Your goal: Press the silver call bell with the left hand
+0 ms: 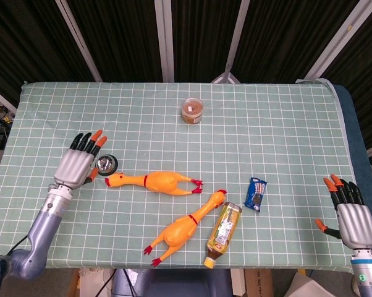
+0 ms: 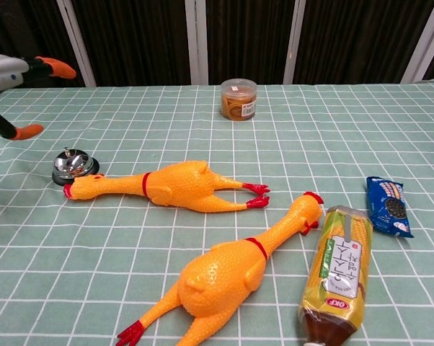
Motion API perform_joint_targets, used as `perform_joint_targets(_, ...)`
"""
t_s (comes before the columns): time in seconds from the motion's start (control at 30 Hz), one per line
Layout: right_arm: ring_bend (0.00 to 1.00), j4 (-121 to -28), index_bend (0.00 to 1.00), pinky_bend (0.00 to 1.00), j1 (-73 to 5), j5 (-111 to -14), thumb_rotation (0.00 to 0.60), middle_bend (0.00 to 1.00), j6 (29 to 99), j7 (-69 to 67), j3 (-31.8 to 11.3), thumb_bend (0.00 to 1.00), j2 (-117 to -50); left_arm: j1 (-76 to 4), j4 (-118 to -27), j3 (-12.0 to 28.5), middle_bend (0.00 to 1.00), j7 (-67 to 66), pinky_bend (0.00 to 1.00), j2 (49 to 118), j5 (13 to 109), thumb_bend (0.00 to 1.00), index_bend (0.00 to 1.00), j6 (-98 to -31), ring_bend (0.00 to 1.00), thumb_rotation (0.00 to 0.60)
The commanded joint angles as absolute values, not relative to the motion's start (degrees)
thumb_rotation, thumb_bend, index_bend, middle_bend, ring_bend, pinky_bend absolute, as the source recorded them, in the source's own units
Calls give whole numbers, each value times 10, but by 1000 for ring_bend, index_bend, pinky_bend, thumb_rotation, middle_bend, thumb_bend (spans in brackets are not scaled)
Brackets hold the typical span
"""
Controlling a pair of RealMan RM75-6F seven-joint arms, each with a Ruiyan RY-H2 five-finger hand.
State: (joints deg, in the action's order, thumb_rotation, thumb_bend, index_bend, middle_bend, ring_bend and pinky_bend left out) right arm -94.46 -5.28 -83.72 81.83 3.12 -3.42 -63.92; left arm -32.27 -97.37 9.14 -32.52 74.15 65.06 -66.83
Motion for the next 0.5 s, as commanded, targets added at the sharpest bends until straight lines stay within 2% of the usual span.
perform_joint_targets(0.03,0,-944,0,0,-53,-839,600,0,819,32,-34,252,-640,-273,-1020,55,0,-301,0,700,695,229,0,-722,0,600)
perform_joint_targets(0.17,0,-941,0,0,-52,-843,600,0,822,38,-33,251,-642,-214,-1039,8,0,-264,0,668,751,179,0,-782,0,600)
perform_joint_targets(0.3,0,-941,0,0,-52,-842,600,0,824,43,-33,251,-644,-153,-1018,-33,0,-205,0,654,807,162,0,-846,0,600)
perform_joint_targets(0.5,0,-942,0,0,-52,-838,600,0,822,47,-35,252,-645,-96,-977,-66,0,-148,0,640,849,152,0,-896,0,600)
